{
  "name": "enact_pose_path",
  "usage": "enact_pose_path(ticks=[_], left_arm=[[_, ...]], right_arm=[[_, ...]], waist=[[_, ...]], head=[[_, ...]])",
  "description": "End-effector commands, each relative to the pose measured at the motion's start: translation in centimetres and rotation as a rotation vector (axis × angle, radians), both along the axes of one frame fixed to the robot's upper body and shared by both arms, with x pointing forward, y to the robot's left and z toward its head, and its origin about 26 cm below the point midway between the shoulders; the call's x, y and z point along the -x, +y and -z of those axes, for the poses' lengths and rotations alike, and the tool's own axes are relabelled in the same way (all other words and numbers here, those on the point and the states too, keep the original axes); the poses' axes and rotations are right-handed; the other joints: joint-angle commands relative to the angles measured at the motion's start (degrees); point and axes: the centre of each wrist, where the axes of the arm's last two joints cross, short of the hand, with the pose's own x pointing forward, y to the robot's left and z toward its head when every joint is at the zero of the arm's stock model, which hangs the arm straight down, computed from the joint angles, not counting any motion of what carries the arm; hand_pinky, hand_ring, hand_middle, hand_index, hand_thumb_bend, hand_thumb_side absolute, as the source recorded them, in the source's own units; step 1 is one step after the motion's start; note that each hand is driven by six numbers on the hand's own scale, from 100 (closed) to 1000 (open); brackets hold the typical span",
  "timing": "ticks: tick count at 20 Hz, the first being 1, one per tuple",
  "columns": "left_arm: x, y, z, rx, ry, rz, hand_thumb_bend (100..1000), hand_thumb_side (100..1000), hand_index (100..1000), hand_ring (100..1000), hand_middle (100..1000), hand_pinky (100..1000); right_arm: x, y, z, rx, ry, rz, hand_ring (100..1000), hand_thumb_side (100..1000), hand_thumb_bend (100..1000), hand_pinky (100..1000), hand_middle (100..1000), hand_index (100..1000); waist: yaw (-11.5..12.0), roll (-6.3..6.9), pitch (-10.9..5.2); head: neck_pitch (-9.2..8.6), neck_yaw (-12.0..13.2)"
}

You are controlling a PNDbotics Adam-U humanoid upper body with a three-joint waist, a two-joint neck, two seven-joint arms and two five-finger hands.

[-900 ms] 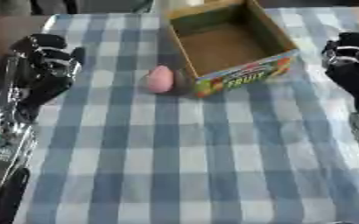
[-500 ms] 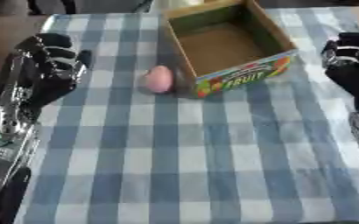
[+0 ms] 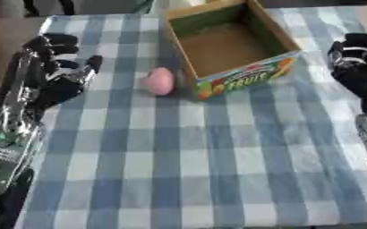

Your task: Pick up objects on the table and place them in the box.

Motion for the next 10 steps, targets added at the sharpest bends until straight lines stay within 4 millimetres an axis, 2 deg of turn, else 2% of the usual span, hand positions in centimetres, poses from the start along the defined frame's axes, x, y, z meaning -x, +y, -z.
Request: enact_pose_path(ticks=[1, 10], left_arm=[[-0.5, -0.8, -0.7, -0.058, -0.009, -0.010, 501, 100, 668, 750, 669, 664], [-2.3, -4.1, 0.7, -0.222, 0.069, 0.011, 512, 100, 685, 757, 678, 682]], right_arm=[[-0.1, -0.1, -1.0, 0.012, -0.026, -0.010, 643, 123, 175, 603, 620, 691], [-0.2, 0.2, -1.0, 0.012, -0.025, -0.021, 643, 123, 174, 603, 620, 691]], waist=[[-0.24, -0.13, -1.20], [-1.23, -0.23, -1.24]], head=[[-0.57, 0.29], [-0.56, 0.77]])
